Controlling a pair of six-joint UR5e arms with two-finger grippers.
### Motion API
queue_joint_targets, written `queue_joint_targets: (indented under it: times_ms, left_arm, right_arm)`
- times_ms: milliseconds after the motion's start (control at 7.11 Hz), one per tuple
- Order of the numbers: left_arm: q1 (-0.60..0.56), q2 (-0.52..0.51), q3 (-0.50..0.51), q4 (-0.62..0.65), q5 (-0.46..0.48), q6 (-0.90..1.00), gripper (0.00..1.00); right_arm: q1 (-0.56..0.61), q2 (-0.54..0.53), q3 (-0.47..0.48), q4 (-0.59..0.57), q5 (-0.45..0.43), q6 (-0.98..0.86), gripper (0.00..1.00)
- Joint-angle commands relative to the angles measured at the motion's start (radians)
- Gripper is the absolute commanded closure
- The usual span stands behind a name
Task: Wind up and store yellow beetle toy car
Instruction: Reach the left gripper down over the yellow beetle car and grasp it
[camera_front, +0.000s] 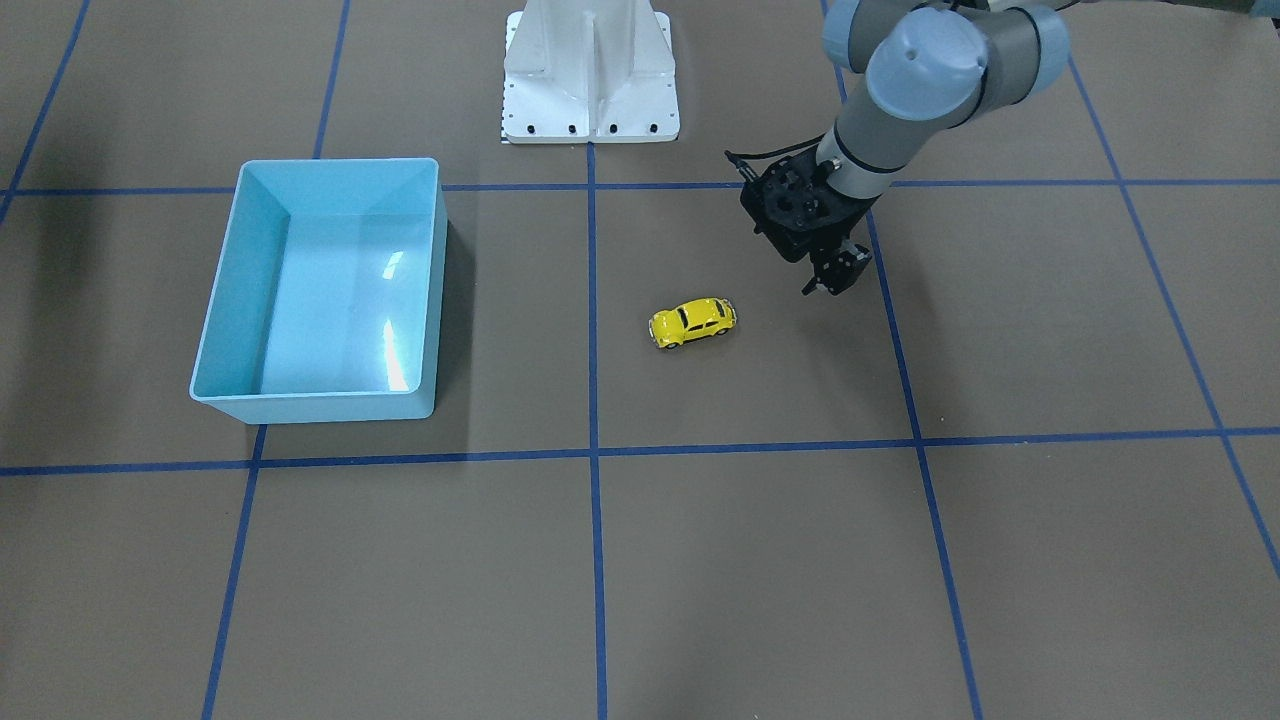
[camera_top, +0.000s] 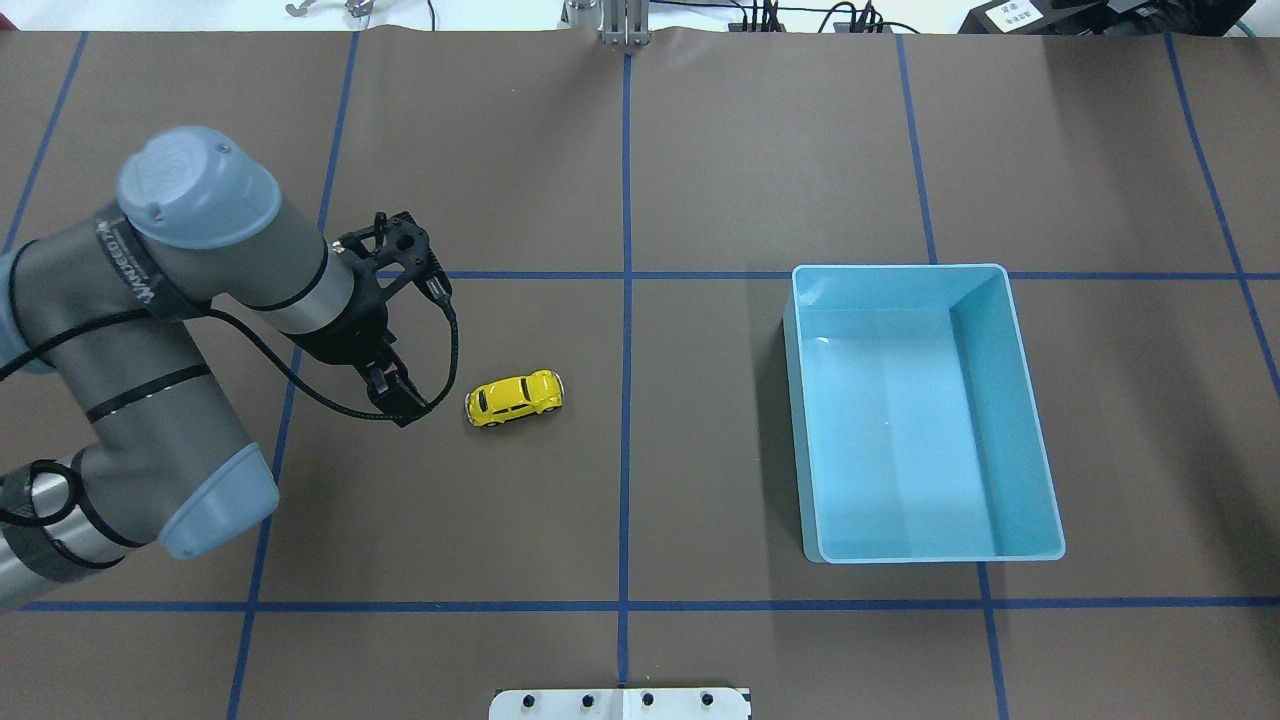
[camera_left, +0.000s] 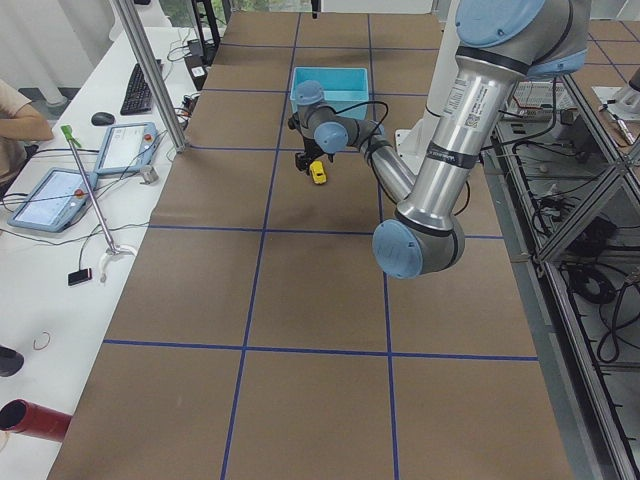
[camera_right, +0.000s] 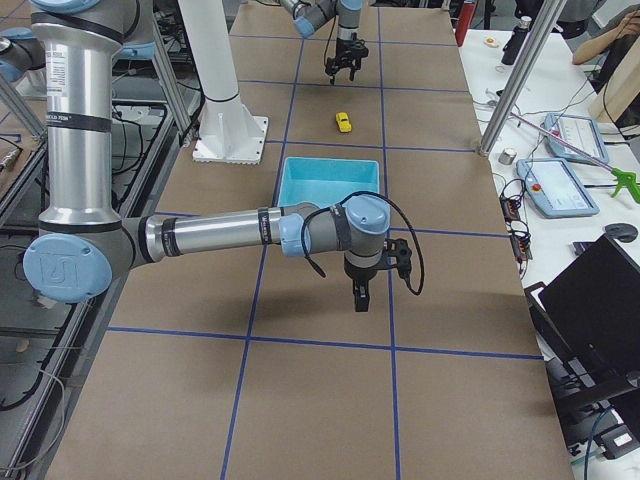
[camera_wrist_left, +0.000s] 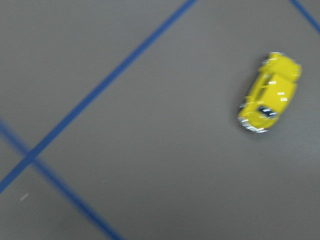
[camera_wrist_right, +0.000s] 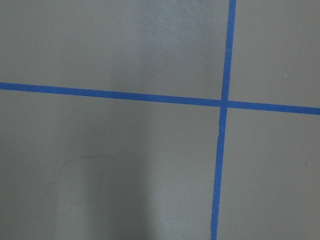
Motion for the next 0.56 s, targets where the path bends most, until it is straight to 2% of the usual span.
queue_joint_targets:
  times_ms: [0, 141, 281, 422]
  left_arm:
    - [0.024, -0.055, 0.044, 0.087, 0.092, 0.287, 0.00]
    - [0.038, -0.090, 0.042, 0.191, 0.120, 0.306, 0.00]
    - [0.059, -0.113, 0.052, 0.241, 0.138, 0.308, 0.00]
    - [0.070, -0.138, 0.055, 0.297, 0.175, 0.326, 0.08]
  right_arm:
    - [0.000, 0.000, 0.000, 0.000, -0.001, 0.000, 0.00]
    - [0.000, 0.000, 0.000, 0.000, -0.001, 0.000, 0.00]
    - [0.000, -0.002, 0.002, 0.000, 0.000, 0.000, 0.00]
    - [0.000, -0.003, 0.002, 0.000, 0.000, 0.000, 0.00]
